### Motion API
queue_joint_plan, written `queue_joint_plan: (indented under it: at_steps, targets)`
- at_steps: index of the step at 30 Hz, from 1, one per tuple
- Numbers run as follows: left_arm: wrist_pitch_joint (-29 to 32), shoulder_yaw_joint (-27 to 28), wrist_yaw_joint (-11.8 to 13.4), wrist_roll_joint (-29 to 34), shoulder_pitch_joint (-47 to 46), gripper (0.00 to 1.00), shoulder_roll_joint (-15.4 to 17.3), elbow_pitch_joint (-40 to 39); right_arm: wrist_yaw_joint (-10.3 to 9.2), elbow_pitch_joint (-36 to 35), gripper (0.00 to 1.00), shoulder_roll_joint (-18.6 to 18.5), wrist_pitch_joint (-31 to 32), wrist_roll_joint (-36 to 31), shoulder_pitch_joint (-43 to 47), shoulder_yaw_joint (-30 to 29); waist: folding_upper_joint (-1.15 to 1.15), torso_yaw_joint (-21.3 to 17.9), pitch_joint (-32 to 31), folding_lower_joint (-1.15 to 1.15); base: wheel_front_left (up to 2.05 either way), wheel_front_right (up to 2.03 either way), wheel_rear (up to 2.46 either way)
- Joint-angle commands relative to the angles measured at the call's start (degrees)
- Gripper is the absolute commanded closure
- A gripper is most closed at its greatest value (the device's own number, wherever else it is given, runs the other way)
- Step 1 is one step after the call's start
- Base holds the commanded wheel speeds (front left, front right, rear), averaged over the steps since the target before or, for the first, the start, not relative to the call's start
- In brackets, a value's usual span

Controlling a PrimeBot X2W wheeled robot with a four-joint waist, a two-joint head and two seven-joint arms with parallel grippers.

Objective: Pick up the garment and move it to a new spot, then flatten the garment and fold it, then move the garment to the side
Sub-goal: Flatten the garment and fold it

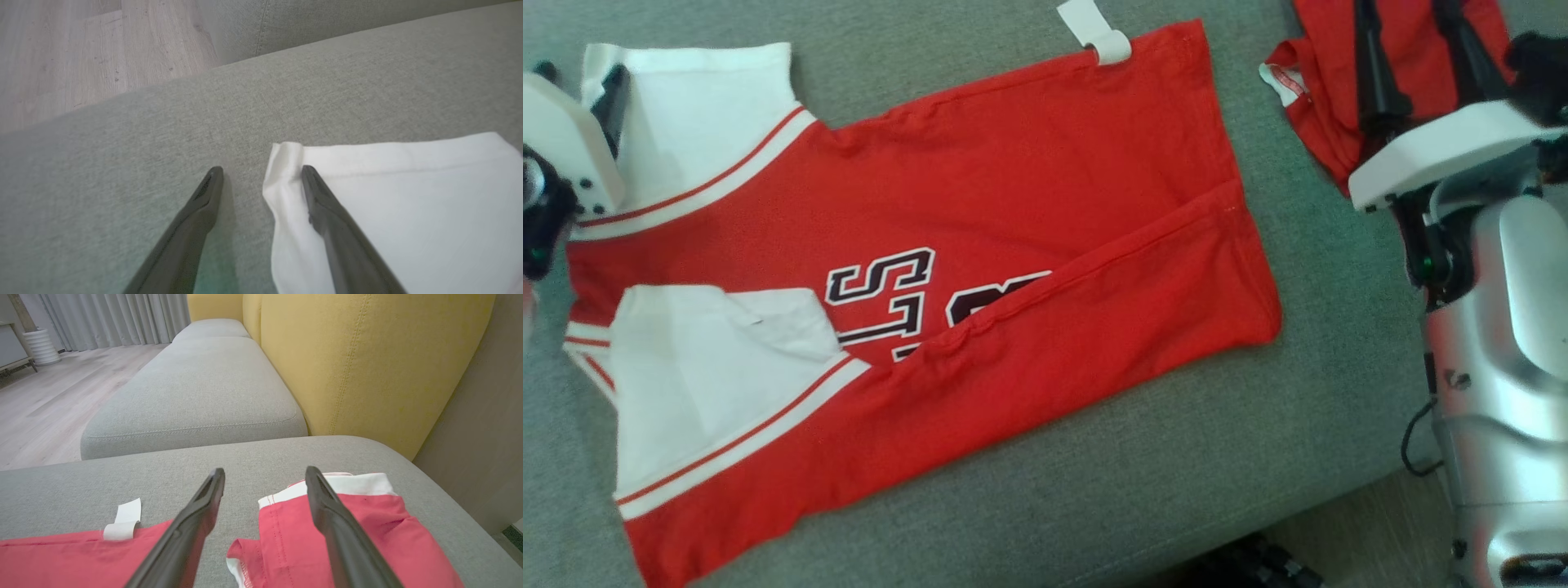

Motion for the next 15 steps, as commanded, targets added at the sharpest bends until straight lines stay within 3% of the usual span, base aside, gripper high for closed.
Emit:
queue_joint_plan:
  at_steps: [1, 3, 4, 5, 6, 7, 10, 15]
  targets:
    - [0.3, 0.8, 0.1, -0.6, -3.1, 0.0, 2.9, -0.3, -0.05, -1.6, 0.0, 0.4, -0.8, -0.3, -1.8, 0.7, 0.0, -0.6, 0.6, 0.0, 0.0, 0.0, 0.0]
    - [1.7, 0.0, 0.1, -1.8, -3.1, 0.0, 2.7, 0.2, -0.05, -1.4, 0.0, 0.5, -1.0, -0.3, -2.1, 0.7, 0.0, -0.8, 0.7, 0.0, 0.0, 0.0, 0.0]
    - [2.7, -0.5, 0.1, -2.5, -3.1, 0.06, 2.6, 0.2, -0.05, -1.3, 0.0, 0.5, -1.1, -0.4, -2.2, 0.7, 0.0, -0.9, 0.7, 0.0, 0.0, 0.0, 0.0]
    - [3.8, -1.0, 0.1, -3.3, -3.0, 0.59, 2.5, 0.2, -0.05, -1.2, 0.0, 0.5, -1.1, -0.4, -2.3, 0.7, 0.0, -0.9, 0.7, 0.0, 0.0, 0.0, 0.0]
    - [3.8, -1.0, 0.1, -3.3, -3.0, 0.59, 2.5, 0.2, -0.05, -1.2, 0.0, 0.5, -1.1, -0.4, -2.3, 0.7, 0.0, -0.9, 0.7, 0.0, 0.0, 0.0, 0.0]
    - [4.8, -1.7, 0.1, -4.1, -2.9, 1.0, 2.4, -0.1, -0.05, -1.1, 0.0, 0.5, -1.1, -0.5, -2.4, 0.6, 0.0, -0.7, 0.6, 0.0, 0.0, 0.0, 0.0]
    - [5.4, -2.9, 0.1, -6.0, -2.7, 1.0, 2.3, -1.2, -0.05, -0.8, 0.0, 0.0, -1.1, -0.7, -2.7, 0.6, 0.0, 0.1, 0.0, 0.0, 0.0, 0.0, 0.0]
    - [-1.0, -3.6, 0.1, -8.0, -2.3, 1.0, 1.0, -3.6, -0.05, 0.1, 0.0, -1.3, -0.2, 0.3, -3.3, 1.5, 0.0, 2.8, -2.4, 0.0, 0.0, 0.0, 0.0]
